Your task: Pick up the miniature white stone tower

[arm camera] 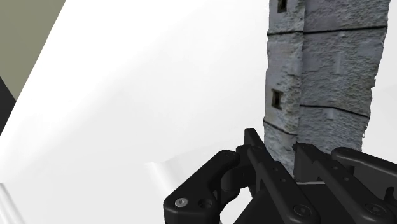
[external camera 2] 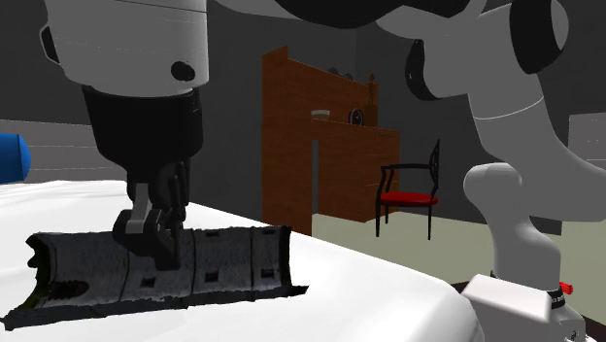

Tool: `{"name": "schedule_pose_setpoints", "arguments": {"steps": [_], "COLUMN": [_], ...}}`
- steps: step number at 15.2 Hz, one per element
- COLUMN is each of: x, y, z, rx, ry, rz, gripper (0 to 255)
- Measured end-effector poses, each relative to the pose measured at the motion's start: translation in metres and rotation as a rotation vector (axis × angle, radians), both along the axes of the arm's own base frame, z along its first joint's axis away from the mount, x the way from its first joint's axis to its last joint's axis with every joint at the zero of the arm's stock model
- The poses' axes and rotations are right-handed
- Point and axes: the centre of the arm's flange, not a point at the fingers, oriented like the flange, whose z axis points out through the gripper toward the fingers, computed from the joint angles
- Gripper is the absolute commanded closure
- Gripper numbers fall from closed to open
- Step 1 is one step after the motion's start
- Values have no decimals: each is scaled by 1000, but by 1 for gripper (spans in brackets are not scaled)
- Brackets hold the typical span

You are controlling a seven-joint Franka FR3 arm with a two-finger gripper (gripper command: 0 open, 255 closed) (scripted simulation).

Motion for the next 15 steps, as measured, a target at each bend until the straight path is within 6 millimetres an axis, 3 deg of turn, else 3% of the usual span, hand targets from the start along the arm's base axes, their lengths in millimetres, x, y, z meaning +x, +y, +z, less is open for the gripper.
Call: {"name": "schedule_pose_setpoints", "arguments": {"steps": [4,15], "x": [0,0], "y": [1,0], "z": [9,69], "rx": [0,0], "ry": [1,1], "rz": [0,0], "gripper": [255,255]}}
